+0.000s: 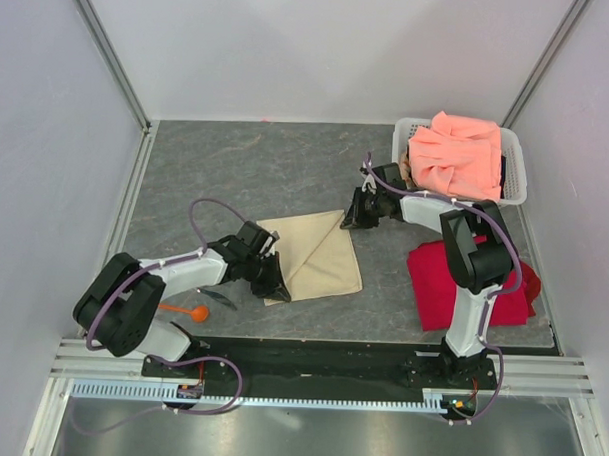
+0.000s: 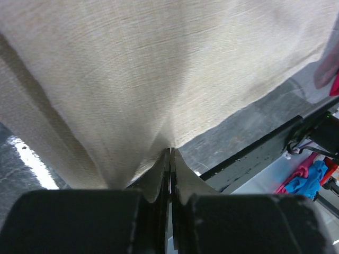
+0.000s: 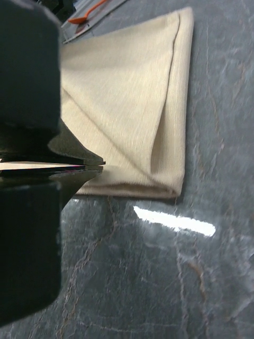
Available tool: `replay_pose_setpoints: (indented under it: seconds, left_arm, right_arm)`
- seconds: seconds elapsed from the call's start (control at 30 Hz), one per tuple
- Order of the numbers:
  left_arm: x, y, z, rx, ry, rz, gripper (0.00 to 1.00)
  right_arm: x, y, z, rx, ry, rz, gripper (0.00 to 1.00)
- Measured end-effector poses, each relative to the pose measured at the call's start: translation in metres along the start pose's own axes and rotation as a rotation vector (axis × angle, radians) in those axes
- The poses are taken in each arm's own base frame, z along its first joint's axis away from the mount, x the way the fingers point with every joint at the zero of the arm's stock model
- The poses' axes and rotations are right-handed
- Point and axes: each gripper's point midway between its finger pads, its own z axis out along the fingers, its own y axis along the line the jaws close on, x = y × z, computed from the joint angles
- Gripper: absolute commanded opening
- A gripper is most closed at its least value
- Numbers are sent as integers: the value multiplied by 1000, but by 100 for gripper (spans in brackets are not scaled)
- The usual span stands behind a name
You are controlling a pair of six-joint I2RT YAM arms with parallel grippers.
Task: Fold the napkin into a case and place the utensils inside
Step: Smooth out the upper triangle-folded napkin at the center of the board.
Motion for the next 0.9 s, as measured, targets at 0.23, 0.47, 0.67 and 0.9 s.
replay_pose_setpoints:
  seconds: [0.23, 0.47, 0.67, 0.9]
  left_arm:
    - [4, 9, 6, -15, 7, -7, 5]
    - [6, 11, 5, 12, -20, 9, 5]
    - [11, 14, -1, -8, -21, 4, 15]
    - [-17, -36, -35, 91, -106, 64, 17]
  right_arm:
    - [7, -12, 5, 41, 7, 1, 5]
    - [-2, -18, 4, 91, -17, -36, 8]
    - [-5, -19, 3, 98, -19, -57, 34]
    - [2, -4, -11, 108, -6, -94, 61]
